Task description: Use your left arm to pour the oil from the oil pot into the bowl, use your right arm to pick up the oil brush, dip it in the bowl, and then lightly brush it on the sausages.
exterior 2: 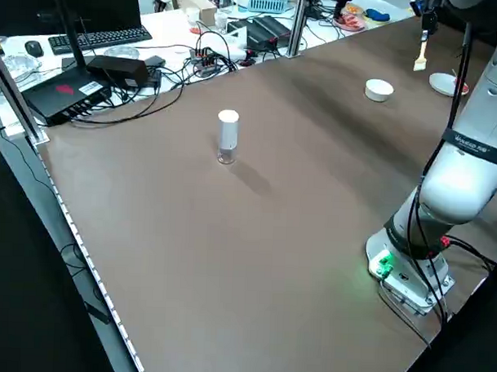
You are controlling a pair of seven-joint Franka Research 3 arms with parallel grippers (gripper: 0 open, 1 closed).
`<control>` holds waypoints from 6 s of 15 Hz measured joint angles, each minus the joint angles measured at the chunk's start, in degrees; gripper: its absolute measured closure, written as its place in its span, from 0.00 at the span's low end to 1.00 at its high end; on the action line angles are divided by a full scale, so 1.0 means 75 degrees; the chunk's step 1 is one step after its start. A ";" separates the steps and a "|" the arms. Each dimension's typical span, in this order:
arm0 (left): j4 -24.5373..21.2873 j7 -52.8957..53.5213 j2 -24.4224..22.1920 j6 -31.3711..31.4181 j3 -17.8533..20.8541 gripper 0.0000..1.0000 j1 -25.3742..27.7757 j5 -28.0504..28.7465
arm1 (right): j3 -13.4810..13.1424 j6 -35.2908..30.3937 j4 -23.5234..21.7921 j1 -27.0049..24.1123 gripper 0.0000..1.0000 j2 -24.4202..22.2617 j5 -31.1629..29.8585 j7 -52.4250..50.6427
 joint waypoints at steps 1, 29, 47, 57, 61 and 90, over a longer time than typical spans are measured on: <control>0.0000 0.0003 0.0005 0.0004 0.0008 0.01 0.0070 0.0061 | 0.0003 0.0226 -0.0218 0.0136 0.96 -0.0127 0.0046 0.0170; -0.0332 -0.0739 -0.0945 -0.0087 0.3162 0.01 -0.1477 -0.0898 | -0.0014 0.3510 -0.0782 0.1941 0.96 0.0275 0.1108 0.1476; -0.0271 -0.0739 -0.0997 -0.0067 0.3204 0.01 -0.1472 -0.0897 | -0.0048 0.4058 -0.0169 0.1717 0.57 0.1192 0.1265 0.1398; -0.0272 -0.0739 -0.0997 -0.0072 0.3184 0.01 -0.1506 -0.0897 | -0.0857 0.1133 0.0865 0.0942 0.21 0.0486 -0.0981 0.1321; -0.0272 -0.0739 -0.0997 -0.0073 0.3183 0.01 -0.1505 -0.0897 | -0.1139 -0.0223 0.1693 0.0899 0.00 -0.0467 -0.3090 0.1318; -0.0277 -0.0779 -0.0989 -0.0075 0.3179 0.01 -0.1508 -0.0900 | 0.0872 -0.0146 0.0639 -0.0649 0.00 -0.3696 -0.6373 0.1353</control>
